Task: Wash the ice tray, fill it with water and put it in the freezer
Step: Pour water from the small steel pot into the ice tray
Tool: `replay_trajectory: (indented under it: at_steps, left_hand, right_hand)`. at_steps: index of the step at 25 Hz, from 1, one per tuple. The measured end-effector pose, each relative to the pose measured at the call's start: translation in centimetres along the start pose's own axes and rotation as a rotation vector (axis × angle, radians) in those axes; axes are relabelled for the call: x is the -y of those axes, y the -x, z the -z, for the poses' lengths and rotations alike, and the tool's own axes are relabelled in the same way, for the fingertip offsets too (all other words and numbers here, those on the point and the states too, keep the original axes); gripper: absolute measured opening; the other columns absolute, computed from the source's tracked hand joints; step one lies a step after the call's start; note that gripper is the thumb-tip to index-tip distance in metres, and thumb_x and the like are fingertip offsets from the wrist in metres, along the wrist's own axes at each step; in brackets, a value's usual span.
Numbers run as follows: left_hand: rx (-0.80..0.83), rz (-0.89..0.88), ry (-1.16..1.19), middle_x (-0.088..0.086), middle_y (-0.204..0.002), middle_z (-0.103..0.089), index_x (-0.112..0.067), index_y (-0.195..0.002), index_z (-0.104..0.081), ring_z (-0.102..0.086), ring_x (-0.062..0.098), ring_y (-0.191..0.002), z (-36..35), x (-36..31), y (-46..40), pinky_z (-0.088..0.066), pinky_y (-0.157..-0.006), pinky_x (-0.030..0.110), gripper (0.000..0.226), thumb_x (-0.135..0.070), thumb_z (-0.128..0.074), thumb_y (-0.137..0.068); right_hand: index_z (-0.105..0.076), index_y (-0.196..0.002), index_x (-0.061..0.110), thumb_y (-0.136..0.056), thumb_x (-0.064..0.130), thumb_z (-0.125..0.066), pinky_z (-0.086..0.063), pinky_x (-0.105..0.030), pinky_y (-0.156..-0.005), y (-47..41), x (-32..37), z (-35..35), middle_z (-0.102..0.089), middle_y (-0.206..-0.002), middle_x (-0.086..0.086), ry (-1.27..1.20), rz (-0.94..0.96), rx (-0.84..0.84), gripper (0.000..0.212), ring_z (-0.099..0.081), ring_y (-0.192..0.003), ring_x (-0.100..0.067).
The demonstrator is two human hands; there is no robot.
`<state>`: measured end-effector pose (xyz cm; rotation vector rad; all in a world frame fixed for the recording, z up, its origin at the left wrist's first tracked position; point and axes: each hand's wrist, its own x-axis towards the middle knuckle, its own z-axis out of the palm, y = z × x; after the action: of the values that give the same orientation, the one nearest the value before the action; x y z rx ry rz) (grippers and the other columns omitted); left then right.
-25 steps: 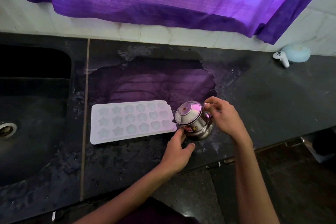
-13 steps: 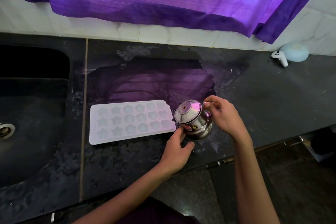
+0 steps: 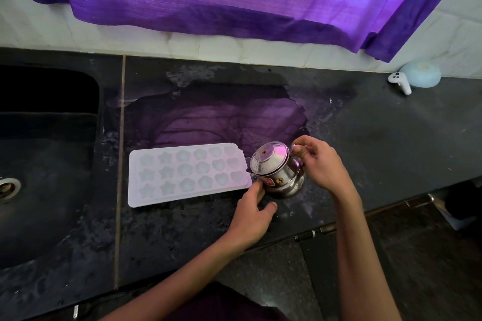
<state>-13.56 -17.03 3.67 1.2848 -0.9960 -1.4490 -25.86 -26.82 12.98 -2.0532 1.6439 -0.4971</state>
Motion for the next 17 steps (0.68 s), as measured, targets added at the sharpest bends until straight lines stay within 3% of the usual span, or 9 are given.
replay_trajectory:
  at_steps: [6, 17]
  left_hand:
    - [-0.011, -0.031, 0.0, -0.001, -0.146, -0.041, -0.012, -0.144, -0.034, -0.035, -0.001, -0.127, 0.2, -0.3, 0.4, -0.029, -0.104, 0.014, 0.058, 0.003, -0.052, -0.09]
    - [-0.041, -0.037, 0.002, 0.0, -0.147, -0.042, -0.011, -0.145, -0.034, -0.038, 0.005, -0.133, 0.6, -0.2, 1.0, -0.029, -0.109, 0.02, 0.061, 0.005, -0.051, -0.089]
  right_hand:
    - [-0.058, -0.082, 0.032, -0.095, 0.027, -0.052, -0.052, -0.046, -0.081, 0.4, 0.0, 0.1, -0.066, -0.077, 0.016, -0.057, -0.012, -0.002, 0.015, -0.063, -0.08, -0.018]
    - [-0.058, -0.082, 0.034, -0.095, 0.027, -0.052, -0.052, -0.052, -0.083, 1.4, 0.3, -0.2, -0.069, -0.084, 0.008, -0.136, -0.038, -0.011, 0.016, -0.065, -0.084, -0.021]
